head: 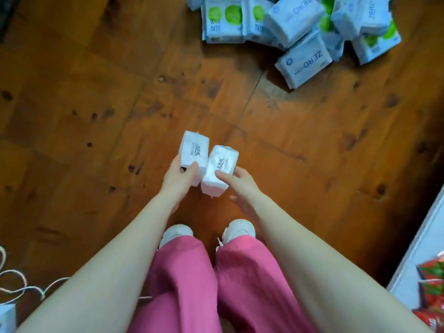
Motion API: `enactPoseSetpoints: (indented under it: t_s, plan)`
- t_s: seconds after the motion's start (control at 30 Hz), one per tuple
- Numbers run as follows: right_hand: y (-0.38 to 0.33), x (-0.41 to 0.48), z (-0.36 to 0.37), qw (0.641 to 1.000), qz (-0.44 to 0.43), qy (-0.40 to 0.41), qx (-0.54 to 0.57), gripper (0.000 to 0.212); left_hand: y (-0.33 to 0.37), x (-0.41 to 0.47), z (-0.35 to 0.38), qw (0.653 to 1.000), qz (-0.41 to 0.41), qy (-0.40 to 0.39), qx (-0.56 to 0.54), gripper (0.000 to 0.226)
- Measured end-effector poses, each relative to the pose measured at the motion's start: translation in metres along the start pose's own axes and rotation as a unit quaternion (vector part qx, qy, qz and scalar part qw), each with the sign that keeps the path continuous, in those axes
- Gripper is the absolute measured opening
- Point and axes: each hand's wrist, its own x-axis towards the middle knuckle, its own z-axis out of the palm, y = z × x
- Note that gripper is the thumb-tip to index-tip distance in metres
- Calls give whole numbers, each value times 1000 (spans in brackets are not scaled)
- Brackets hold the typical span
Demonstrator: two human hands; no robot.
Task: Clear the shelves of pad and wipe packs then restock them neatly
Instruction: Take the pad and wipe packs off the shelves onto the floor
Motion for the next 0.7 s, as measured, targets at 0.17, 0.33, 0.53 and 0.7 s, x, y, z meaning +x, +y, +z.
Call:
enactPoseSetpoints:
  t_s: [0.17,0.33,0.53,0.7]
  plan:
    - [-26,-78,-16,999,-11,42,23,50,37,-68,-26,998,-8,26,61,30]
    - [-60,-185,-37,995,-40,71,60,45,105,-167,-45,998,6,-6,69,10]
    - [-98,-338,-86,984,-115,99,98,54,209,-297,-58,994,81,-61,38,47]
    - [-119,-471,-141,959,-197,167,119,53,295,-404,-41,980,166,-111,24,45]
